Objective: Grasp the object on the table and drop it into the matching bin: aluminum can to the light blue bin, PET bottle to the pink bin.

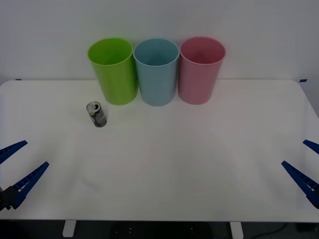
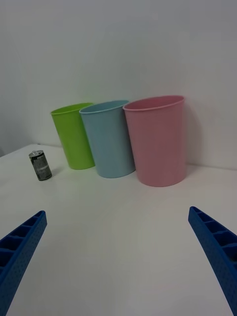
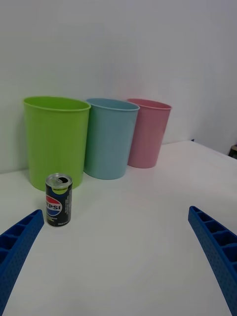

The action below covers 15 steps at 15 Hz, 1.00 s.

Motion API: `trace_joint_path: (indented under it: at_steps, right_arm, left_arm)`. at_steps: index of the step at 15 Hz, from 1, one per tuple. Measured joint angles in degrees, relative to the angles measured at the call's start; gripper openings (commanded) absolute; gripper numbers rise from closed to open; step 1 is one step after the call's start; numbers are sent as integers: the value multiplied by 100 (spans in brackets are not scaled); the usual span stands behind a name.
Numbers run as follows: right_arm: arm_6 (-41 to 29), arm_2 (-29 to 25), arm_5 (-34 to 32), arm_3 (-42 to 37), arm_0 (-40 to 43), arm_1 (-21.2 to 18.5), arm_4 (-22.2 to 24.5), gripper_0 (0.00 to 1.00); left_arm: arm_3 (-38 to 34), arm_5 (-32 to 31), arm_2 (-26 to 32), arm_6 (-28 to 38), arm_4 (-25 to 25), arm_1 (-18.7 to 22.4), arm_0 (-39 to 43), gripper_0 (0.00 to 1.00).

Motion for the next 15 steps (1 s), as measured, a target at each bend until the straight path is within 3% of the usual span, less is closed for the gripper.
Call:
trace_joint_path:
  at_steps: [9,15]
  right_arm:
    - [0,0,0,0,0,0,0,100]
    - [0,0,0,0,0,0,0,100]
  left_arm:
    - [16,-27,-248,1,151,-131,-19,100]
    - [96,433,-269,-116,-30,-136,35,100]
